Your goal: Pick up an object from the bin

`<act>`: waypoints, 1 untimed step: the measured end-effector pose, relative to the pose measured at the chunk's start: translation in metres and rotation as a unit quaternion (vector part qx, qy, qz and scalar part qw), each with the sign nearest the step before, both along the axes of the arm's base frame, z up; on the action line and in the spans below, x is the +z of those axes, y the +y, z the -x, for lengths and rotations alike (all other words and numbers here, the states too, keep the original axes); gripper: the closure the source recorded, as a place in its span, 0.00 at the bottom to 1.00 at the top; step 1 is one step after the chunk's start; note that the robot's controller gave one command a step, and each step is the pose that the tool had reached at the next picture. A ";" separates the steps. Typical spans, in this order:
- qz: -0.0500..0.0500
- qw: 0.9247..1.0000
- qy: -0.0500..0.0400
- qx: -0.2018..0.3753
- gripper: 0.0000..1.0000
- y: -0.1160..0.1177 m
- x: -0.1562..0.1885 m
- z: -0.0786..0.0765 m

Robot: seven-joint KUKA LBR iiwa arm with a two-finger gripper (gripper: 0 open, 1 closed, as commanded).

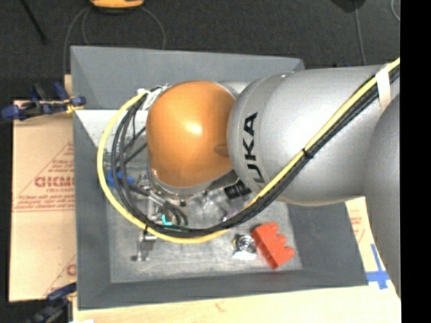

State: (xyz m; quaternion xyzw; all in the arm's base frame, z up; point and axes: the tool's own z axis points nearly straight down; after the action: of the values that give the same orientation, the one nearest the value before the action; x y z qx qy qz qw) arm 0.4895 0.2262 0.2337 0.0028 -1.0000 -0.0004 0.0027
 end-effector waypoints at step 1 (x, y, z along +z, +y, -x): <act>0.002 0.998 -0.001 0.066 0.00 -0.052 -0.145 -0.048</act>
Offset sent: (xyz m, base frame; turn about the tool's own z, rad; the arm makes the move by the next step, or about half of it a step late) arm 0.0477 -0.0476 -0.1403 -0.1362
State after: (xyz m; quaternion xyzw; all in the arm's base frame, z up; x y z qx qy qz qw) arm 0.5378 0.1746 0.0890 0.0691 -0.9976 0.0016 0.0015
